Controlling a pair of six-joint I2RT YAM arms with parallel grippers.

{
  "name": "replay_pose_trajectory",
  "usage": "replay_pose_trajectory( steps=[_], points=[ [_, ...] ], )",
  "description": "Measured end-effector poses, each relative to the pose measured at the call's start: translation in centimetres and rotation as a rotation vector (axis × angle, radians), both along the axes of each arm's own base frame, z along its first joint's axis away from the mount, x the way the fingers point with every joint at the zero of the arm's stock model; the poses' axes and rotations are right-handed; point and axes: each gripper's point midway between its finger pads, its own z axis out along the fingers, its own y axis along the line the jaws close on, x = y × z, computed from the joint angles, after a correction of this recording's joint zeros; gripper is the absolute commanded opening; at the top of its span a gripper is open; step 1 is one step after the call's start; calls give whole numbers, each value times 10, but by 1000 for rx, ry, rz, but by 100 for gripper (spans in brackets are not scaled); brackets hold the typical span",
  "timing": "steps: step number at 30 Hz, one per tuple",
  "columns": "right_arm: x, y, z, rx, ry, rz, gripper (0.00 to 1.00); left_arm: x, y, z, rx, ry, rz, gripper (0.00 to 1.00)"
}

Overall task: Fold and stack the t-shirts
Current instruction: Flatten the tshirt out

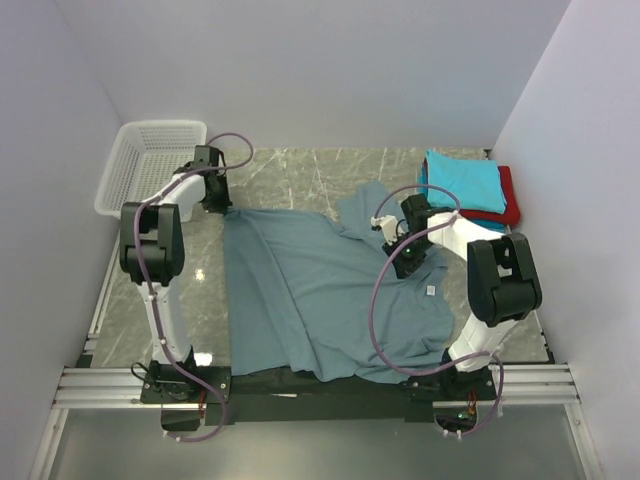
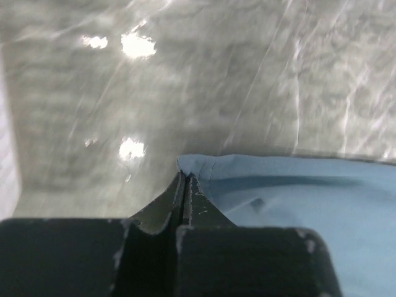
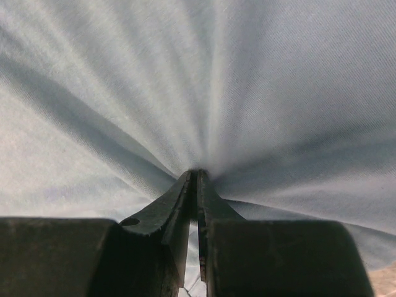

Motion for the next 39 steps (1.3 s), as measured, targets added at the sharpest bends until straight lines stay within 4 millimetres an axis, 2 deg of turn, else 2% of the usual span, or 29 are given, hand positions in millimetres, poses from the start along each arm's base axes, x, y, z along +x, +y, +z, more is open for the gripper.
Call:
replay_pose_trajectory(
  steps=[4, 8, 12, 14, 15, 17, 21, 23, 24, 25, 27, 30, 33, 35, 39],
  points=[
    [-9, -3, 0, -6, 3, 16, 14, -12, 6, 27, 17, -59, 23, 0],
    [-20, -8, 0, -22, 19, 31, 14, -15, 8, 53, 20, -124, 44, 0],
    [-30, -11, 2, -37, 51, 41, 27, -23, 9, 55, 18, -134, 49, 0],
    [-31, -13, 9, -45, 74, 41, 31, -27, 9, 52, 19, -124, 49, 0],
    [-26, -13, 16, -43, 67, 37, 35, -27, 9, 52, 19, -122, 49, 0],
    [-1, -10, 41, -27, 34, 15, 38, -27, 9, 52, 17, -124, 49, 0],
    [113, 4, 111, 66, -204, -63, 45, -27, 7, 54, 9, -129, 42, 0],
    [161, 8, 132, 111, -279, -103, 47, -27, 5, 53, 2, -126, 37, 0],
    [184, 10, 139, 131, -315, -122, 51, -27, 5, 53, -2, -126, 34, 0],
    [199, 11, 141, 142, -328, -140, 51, -27, 4, 54, -6, -127, 31, 0],
    [230, 13, 135, 164, -344, -181, 56, -27, 2, 53, -13, -125, 26, 0],
    [260, 14, 109, 169, -326, -237, 63, -28, -1, 54, -29, -124, 13, 0],
    [268, 11, 71, 146, -271, -290, 64, -28, -5, 53, -45, -120, 1, 0],
    [269, 10, 53, 136, -242, -317, 63, -29, -7, 53, -54, -117, -5, 0],
    [275, 9, 38, 137, -234, -357, 59, -31, -9, 53, -67, -109, -14, 0]
  ],
)
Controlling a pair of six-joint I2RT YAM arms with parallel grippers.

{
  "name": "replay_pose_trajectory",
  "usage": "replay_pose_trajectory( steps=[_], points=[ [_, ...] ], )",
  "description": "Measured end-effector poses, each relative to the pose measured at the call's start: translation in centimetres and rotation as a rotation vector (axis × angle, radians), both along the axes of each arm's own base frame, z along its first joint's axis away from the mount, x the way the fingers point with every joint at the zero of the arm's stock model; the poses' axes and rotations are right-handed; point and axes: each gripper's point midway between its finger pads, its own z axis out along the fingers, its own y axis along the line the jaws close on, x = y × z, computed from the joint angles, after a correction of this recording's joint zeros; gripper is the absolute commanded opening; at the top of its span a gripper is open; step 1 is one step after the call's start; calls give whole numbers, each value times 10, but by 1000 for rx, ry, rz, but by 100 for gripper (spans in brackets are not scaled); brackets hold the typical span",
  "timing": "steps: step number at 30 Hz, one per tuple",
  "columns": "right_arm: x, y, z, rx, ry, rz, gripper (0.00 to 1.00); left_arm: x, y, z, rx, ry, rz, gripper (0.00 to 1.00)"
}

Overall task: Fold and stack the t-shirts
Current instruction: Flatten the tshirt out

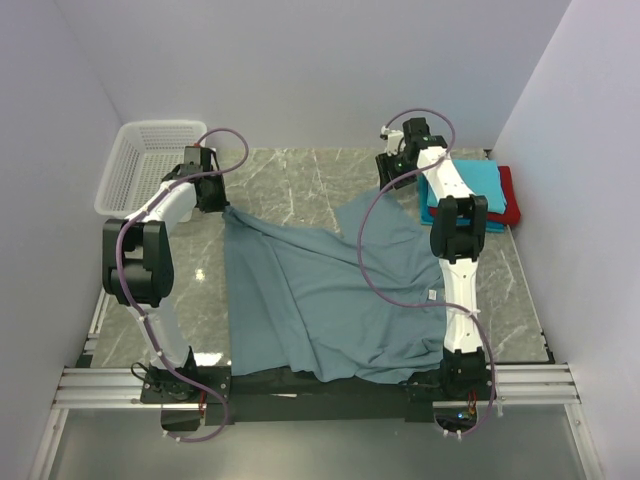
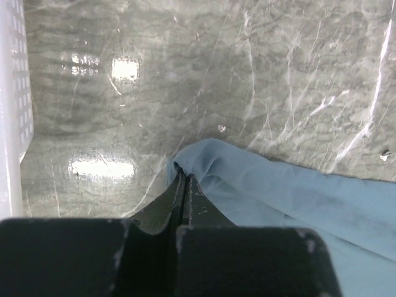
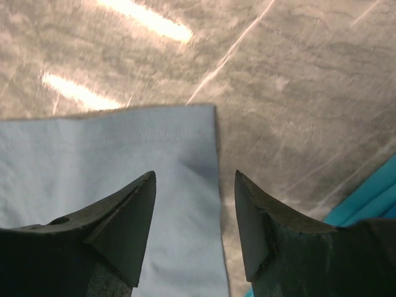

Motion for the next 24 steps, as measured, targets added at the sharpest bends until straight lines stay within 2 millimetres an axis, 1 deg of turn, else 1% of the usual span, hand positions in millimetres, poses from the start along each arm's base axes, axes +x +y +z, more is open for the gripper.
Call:
replay_pose_trajectory(
  steps=[2, 6, 8, 11, 16, 22, 23, 24],
  points=[
    [3, 1, -2, 5, -4, -10, 56, -1, -1, 0, -3, 4, -3, 0],
    [14, 2, -4, 11, -27, -23, 54, -2, -2, 0, -9, 6, -7, 0],
    [21, 2, -9, 13, -39, -22, 53, -2, -3, -1, -12, 8, -9, 0],
    [22, 4, -24, 17, -28, -14, 51, -2, -3, -1, -13, 10, -11, 0],
    [26, 7, -24, 17, -43, -1, 48, -3, -3, -1, -13, 13, -11, 0],
    [26, 11, -25, 0, -50, 19, 39, -6, -3, -2, -13, 24, -11, 0],
    [26, 11, -25, -4, -51, 22, 34, -6, -3, -3, -12, 26, -11, 0],
    [26, 11, -26, -9, -53, 28, 32, -6, -3, -3, -12, 26, -11, 0]
  ],
)
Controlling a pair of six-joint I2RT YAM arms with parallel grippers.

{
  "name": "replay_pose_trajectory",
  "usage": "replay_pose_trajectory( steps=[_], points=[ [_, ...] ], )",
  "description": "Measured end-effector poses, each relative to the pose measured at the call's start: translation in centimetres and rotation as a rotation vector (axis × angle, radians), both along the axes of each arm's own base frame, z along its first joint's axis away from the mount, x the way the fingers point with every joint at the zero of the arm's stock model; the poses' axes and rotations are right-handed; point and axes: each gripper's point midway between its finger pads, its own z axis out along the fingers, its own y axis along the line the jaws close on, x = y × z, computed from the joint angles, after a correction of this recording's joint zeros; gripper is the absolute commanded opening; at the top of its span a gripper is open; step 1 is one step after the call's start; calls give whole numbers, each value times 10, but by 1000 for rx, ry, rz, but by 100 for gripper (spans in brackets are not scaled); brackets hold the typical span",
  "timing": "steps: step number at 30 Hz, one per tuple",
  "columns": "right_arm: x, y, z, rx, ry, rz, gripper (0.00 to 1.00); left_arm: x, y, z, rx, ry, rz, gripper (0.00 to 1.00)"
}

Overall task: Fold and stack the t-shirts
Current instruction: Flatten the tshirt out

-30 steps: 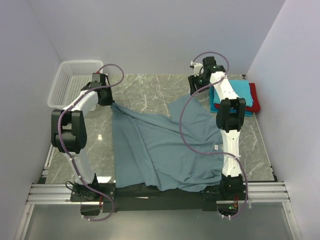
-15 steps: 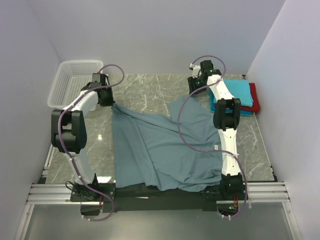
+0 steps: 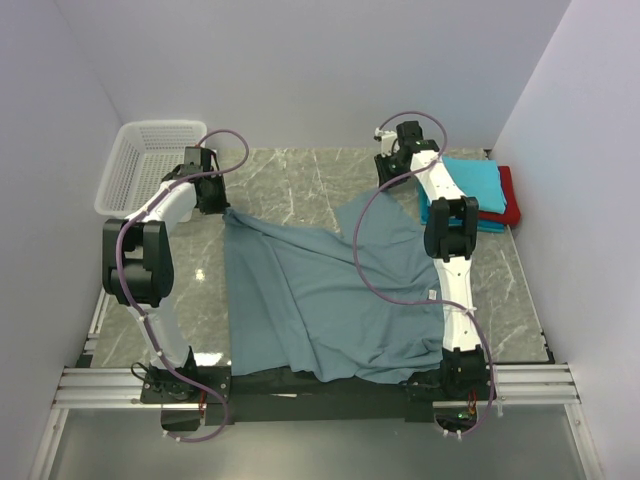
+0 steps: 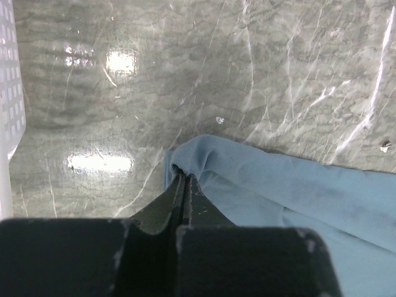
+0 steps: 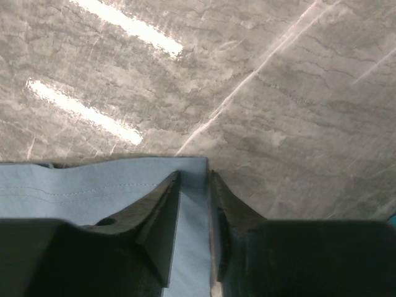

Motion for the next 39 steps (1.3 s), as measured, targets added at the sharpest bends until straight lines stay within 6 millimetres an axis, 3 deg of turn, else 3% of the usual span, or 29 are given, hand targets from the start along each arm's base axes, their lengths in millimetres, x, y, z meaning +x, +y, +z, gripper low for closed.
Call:
replay_pose_trajectory(
  steps=[2, 13, 21, 25, 27, 29, 33, 36, 39],
  points=[
    [0, 1, 0, -7, -2, 8, 23, 0, 0, 0, 0, 0, 0, 0],
    [-1, 5, -1, -20, -8, 42, 0, 0, 0, 0, 0, 0, 0, 0],
    [0, 4, 5, -21, -20, 42, 0, 0, 0, 3, 0, -7, 0, 0],
    [-4, 5, 35, -16, -53, 42, 0, 1, 2, 26, 3, -61, 6, 0],
    [-9, 6, 68, -11, -96, 43, 0, 2, 3, 52, 7, -119, 13, 0],
    [-15, 8, 117, -3, -170, 48, 0, 4, 5, 85, 11, -196, 22, 0],
    [-42, 16, 252, 23, -414, 62, 0, 4, 9, 168, 10, -386, 42, 0],
    [-89, 17, 362, 42, -631, 70, 0, -12, 11, 234, -3, -538, 56, 0],
    [-145, 14, 452, 64, -829, 76, 0, -40, 11, 302, -34, -695, 63, 0]
  ],
)
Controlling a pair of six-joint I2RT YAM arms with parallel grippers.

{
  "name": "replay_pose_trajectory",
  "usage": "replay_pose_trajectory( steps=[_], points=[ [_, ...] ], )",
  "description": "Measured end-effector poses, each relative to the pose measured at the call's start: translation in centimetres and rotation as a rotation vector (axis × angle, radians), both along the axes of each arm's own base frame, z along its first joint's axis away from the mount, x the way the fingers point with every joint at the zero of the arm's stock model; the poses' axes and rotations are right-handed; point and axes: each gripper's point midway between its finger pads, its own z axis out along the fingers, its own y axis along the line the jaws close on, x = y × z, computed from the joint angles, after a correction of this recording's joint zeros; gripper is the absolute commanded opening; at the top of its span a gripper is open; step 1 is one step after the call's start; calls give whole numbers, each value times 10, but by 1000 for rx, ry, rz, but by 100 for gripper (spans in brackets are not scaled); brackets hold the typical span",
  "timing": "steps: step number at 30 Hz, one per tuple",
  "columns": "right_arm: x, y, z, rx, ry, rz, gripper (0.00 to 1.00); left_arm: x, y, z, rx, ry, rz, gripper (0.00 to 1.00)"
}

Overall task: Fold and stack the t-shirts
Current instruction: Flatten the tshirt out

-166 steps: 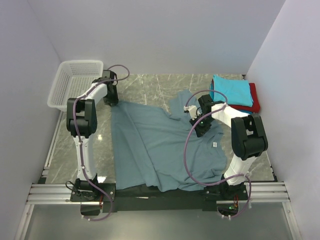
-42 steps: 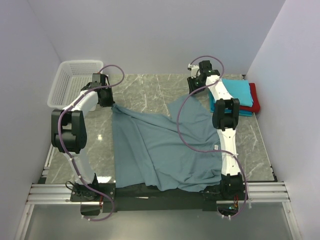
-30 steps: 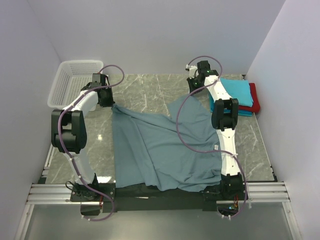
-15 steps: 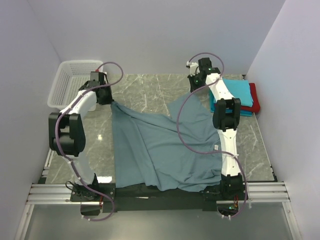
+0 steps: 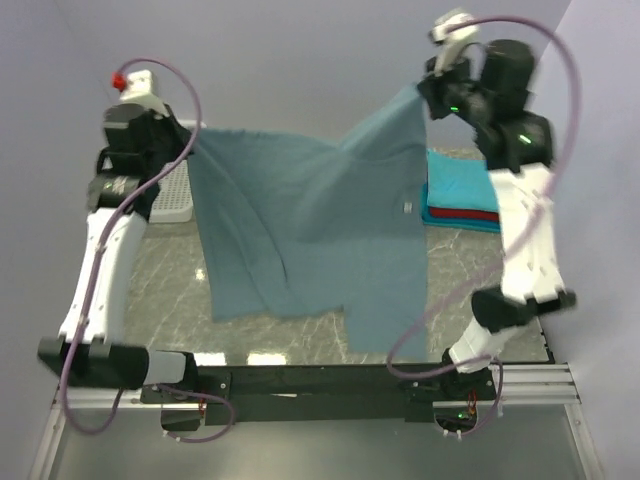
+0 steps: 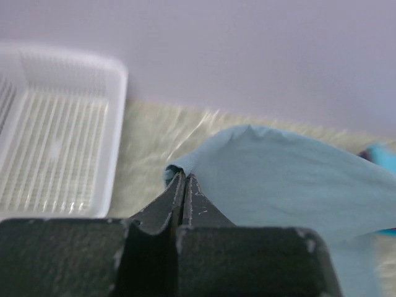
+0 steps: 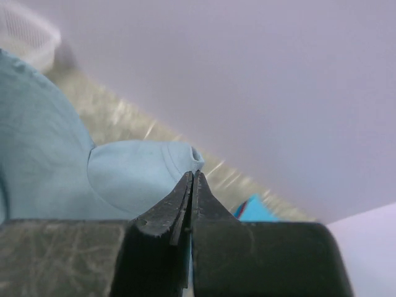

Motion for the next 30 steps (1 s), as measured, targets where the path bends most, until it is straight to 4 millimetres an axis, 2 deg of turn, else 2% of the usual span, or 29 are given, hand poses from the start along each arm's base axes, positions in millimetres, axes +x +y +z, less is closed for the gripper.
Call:
replay_pose_trajectory(
  steps=[1, 3, 7, 9, 10, 14, 16, 18, 21, 24, 27, 30],
  points=[
    [-26, -5, 31, 11, -76, -2, 0, -11, -1, 21, -12, -51, -9, 0],
    [-72, -18, 77, 30, -196, -14, 0, -41, -6, 71, -40, -180, -38, 0],
    [-176, -45, 146, 70, -428, -41, 0, -118, -15, 158, -97, -442, -118, 0],
    [-228, -58, 169, 86, -532, -53, 0, -173, -20, 207, -133, -604, -167, 0],
    [-246, -64, 175, 91, -567, -63, 0, -192, -21, 221, -137, -656, -180, 0],
    [-350, -90, 217, 123, -812, -121, 0, -292, -25, 290, -170, -925, -258, 0],
    [-392, -99, 234, 139, -925, -147, 0, -330, -25, 309, -178, -1020, -284, 0],
    [-422, -106, 247, 153, -1014, -174, 0, -361, -26, 323, -185, -1096, -305, 0],
    [-439, -113, 258, 169, -1079, -210, 0, -382, -26, 331, -190, -1143, -324, 1],
    [-430, -117, 259, 172, -1065, -235, 0, -380, -27, 328, -192, -1136, -327, 0],
    [-408, -116, 259, 166, -1030, -244, 0, -357, -28, 316, -195, -1083, -321, 0],
    [-372, -112, 254, 152, -967, -247, 0, -323, -30, 291, -193, -1001, -308, 0]
  ],
)
